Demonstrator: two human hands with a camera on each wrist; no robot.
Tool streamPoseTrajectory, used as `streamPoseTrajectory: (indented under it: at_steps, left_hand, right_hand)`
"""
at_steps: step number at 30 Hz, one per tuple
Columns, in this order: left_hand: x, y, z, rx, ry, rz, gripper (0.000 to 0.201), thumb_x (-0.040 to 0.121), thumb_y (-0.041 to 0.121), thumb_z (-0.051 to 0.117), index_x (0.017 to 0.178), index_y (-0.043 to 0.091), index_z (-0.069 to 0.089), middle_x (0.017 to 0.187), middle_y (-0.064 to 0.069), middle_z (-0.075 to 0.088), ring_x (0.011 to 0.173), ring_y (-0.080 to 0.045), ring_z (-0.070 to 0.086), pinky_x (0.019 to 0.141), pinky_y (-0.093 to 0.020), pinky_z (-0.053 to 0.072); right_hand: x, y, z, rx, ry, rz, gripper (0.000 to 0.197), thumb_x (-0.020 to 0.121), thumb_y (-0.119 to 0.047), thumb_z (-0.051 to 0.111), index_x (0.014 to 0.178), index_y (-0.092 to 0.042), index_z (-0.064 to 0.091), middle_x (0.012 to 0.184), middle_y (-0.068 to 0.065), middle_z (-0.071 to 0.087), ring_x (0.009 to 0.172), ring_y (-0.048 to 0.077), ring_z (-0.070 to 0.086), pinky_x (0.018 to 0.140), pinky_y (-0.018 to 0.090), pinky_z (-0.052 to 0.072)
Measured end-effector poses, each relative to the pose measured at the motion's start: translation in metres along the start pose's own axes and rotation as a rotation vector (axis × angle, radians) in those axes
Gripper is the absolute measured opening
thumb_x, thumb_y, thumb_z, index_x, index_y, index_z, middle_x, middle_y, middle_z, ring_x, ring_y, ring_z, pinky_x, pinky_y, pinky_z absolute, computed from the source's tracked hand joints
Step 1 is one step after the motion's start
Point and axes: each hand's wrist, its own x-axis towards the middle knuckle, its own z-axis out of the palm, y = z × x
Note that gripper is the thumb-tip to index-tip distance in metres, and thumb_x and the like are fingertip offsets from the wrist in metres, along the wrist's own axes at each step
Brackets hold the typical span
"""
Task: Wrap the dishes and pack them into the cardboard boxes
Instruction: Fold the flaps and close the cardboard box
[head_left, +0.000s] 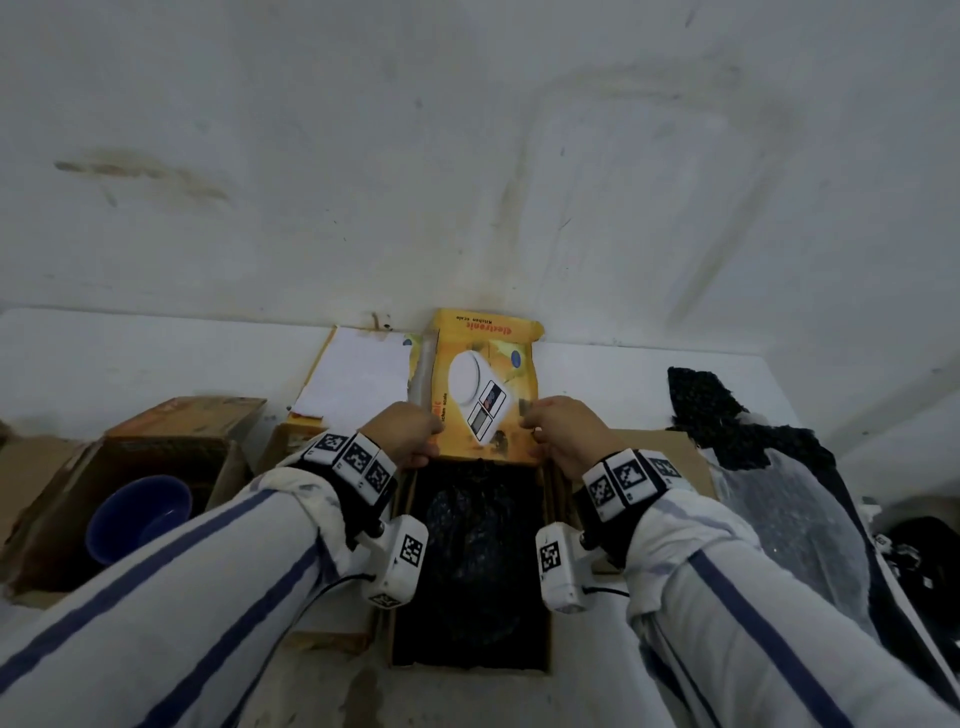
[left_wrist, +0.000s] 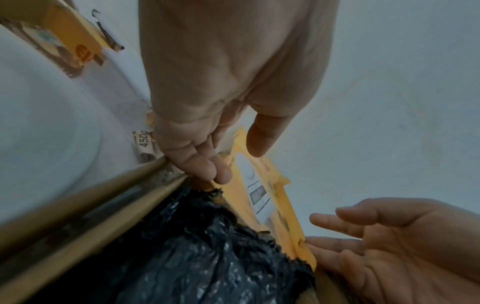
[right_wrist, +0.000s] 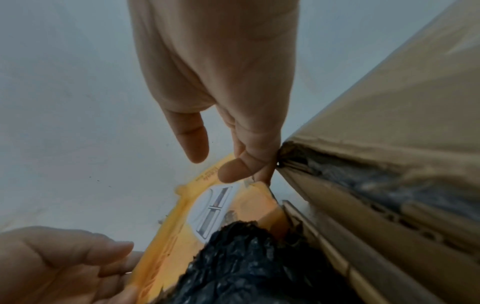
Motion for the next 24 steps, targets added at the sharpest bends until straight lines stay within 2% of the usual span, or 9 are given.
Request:
streamPoseTrajectory:
  at_steps: [2,4,6,9,12,15,19,21,24]
  left_hand:
    - [-0.004,-0.001,-0.001,0.033,-0.028,0.018,0.026,0.094,0.01,0.049,0.117,0.0,0.052,0.08,-0.009,0.053,0.065,-0.017,0.055,0.054,-0.027,0.043]
    - [-0.009,-0.002,-0.002,0.049,-0.062,0.051,0.027,0.095,0.011,0.045,0.12,0.004,0.051,0.083,-0.01,0.053,0.065,-0.018,0.054,0.056,-0.028,0.043]
    - [-0.014,-0.002,-0.004,0.039,-0.067,0.083,0.023,0.096,0.012,0.042,0.117,0.008,0.05,0.09,-0.012,0.053,0.066,-0.018,0.054,0.059,-0.029,0.043]
    - [-0.022,-0.007,-0.01,0.03,-0.046,0.133,0.019,0.099,0.02,0.04,0.112,0.011,0.051,0.106,-0.015,0.058,0.069,-0.018,0.056,0.06,-0.028,0.043]
    - [-0.032,-0.013,-0.015,-0.05,-0.037,0.179,0.033,0.099,0.036,0.038,0.106,0.01,0.058,0.093,-0.012,0.06,0.067,-0.018,0.053,0.058,-0.029,0.042]
    - [-0.043,-0.018,-0.018,-0.152,-0.053,0.194,0.039,0.098,0.044,0.035,0.091,0.012,0.055,0.076,-0.006,0.047,0.058,-0.015,0.044,0.053,-0.026,0.035]
    - [-0.059,-0.026,-0.019,-0.191,-0.057,0.192,0.052,0.098,0.051,0.032,0.101,0.006,0.058,0.084,-0.008,0.05,0.067,-0.017,0.05,0.062,-0.028,0.04]
    - [-0.071,-0.028,-0.018,-0.197,-0.055,0.198,0.052,0.098,0.05,0.034,0.108,0.004,0.057,0.088,-0.01,0.053,0.069,-0.02,0.053,0.064,-0.03,0.044]
    - [-0.092,-0.033,-0.019,-0.226,-0.069,0.215,0.038,0.101,0.037,0.035,0.113,0.007,0.056,0.087,-0.009,0.056,0.067,-0.021,0.055,0.063,-0.03,0.048]
  right_hand:
    - [-0.001,-0.001,-0.002,0.008,-0.008,0.004,0.022,0.081,0.005,0.054,0.066,-0.009,0.046,0.071,0.011,0.04,0.053,0.02,0.04,0.048,0.028,0.033]
    - [-0.001,-0.002,-0.002,-0.02,-0.012,-0.01,0.019,0.081,0.0,0.057,0.067,-0.009,0.047,0.076,0.013,0.045,0.059,0.023,0.046,0.05,0.029,0.037]
    - [-0.003,-0.002,-0.005,-0.03,-0.006,-0.052,0.014,0.082,-0.006,0.058,0.071,-0.011,0.051,0.081,0.014,0.049,0.065,0.024,0.048,0.051,0.03,0.038]
    - [-0.01,0.0,-0.012,0.046,0.032,-0.088,0.008,0.086,-0.014,0.056,0.078,-0.013,0.057,0.083,0.011,0.054,0.062,0.019,0.047,0.049,0.028,0.032]
    - [-0.021,0.004,-0.02,0.21,0.03,-0.075,0.018,0.09,-0.018,0.047,0.087,-0.011,0.064,0.076,0.009,0.06,0.056,0.018,0.047,0.051,0.027,0.033]
    - [-0.031,0.014,-0.027,0.304,0.004,-0.058,0.031,0.094,-0.026,0.04,0.087,-0.011,0.066,0.072,0.01,0.065,0.06,0.021,0.051,0.057,0.029,0.04]
    - [-0.05,0.024,-0.029,0.241,-0.081,-0.083,0.043,0.097,-0.046,0.037,0.097,-0.011,0.062,0.078,0.008,0.063,0.067,0.018,0.055,0.066,0.029,0.045]
    - [-0.059,0.031,-0.028,0.22,-0.084,-0.087,0.04,0.097,-0.044,0.039,0.101,-0.01,0.06,0.08,0.008,0.062,0.069,0.017,0.056,0.066,0.027,0.045]
    - [-0.072,0.04,-0.031,0.23,-0.098,-0.122,0.026,0.101,-0.021,0.035,0.105,-0.004,0.055,0.079,0.01,0.058,0.068,0.018,0.054,0.063,0.024,0.047]
